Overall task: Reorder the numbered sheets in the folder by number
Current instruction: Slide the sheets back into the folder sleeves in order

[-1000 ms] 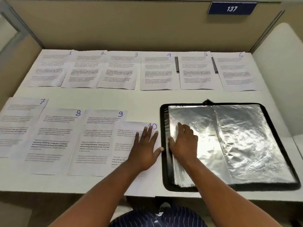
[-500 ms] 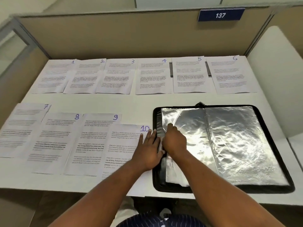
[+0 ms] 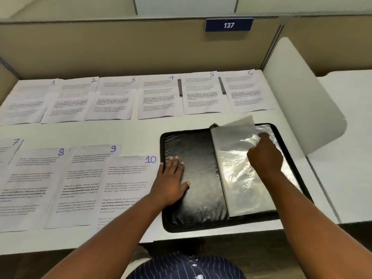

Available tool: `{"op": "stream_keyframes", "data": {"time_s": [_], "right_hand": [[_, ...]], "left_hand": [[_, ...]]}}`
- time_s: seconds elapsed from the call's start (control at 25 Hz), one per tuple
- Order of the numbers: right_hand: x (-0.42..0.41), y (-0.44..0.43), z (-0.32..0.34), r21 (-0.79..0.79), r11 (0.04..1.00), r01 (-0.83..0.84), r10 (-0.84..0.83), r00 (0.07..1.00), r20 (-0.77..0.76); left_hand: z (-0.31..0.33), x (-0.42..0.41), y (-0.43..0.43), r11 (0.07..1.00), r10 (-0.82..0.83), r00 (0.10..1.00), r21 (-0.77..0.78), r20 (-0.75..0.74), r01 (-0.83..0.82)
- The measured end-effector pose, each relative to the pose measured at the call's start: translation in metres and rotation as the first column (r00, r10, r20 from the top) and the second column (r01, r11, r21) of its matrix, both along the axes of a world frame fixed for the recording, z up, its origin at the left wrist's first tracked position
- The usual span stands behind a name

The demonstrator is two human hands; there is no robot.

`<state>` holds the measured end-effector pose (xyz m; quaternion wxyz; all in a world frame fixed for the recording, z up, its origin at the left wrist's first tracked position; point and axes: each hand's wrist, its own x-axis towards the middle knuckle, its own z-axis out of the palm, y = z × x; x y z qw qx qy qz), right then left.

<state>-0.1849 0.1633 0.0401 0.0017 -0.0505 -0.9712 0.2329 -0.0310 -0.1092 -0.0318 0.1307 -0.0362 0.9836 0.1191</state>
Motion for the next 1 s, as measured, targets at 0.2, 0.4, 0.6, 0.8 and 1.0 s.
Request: {"op": "stream_keyframes", "data": {"time_s": [0.2, 0.4, 0.6, 0.8, 1.0], "right_hand": [[-0.002, 0.033, -0.013, 0.12, 0.993, -0.01, 0.031, 0.985, -0.169], [0.026, -0.017, -0.042, 0.147, 0.952, -0.268, 0.276, 0.961, -0.031], [0.062, -0.057, -0.071, 0.243, 0.801, -0.546, 0.513, 0.837, 0.189], [0.074, -0.045, -0.088, 0.357, 0.793, -0.493, 0.459, 0.87, 0.181], [0.055, -0.011, -0.076, 0.403, 0.829, -0.387, 0.34, 0.922, 0.187]], "left_hand": [[0.007, -0.002, 0.007, 1.0, 0.017, 0.999, 0.003, -0.034, -0.017], [0.018, 0.005, -0.011, 0.997, 0.068, 0.995, -0.021, -0.071, -0.07], [0.019, 0.025, -0.04, 0.993, 0.095, 0.993, -0.057, -0.076, -0.099], [0.014, 0.03, -0.036, 0.997, 0.071, 0.995, -0.032, -0.073, -0.073], [0.01, 0.014, -0.009, 1.0, 0.004, 0.998, -0.016, -0.063, -0.005]]}}
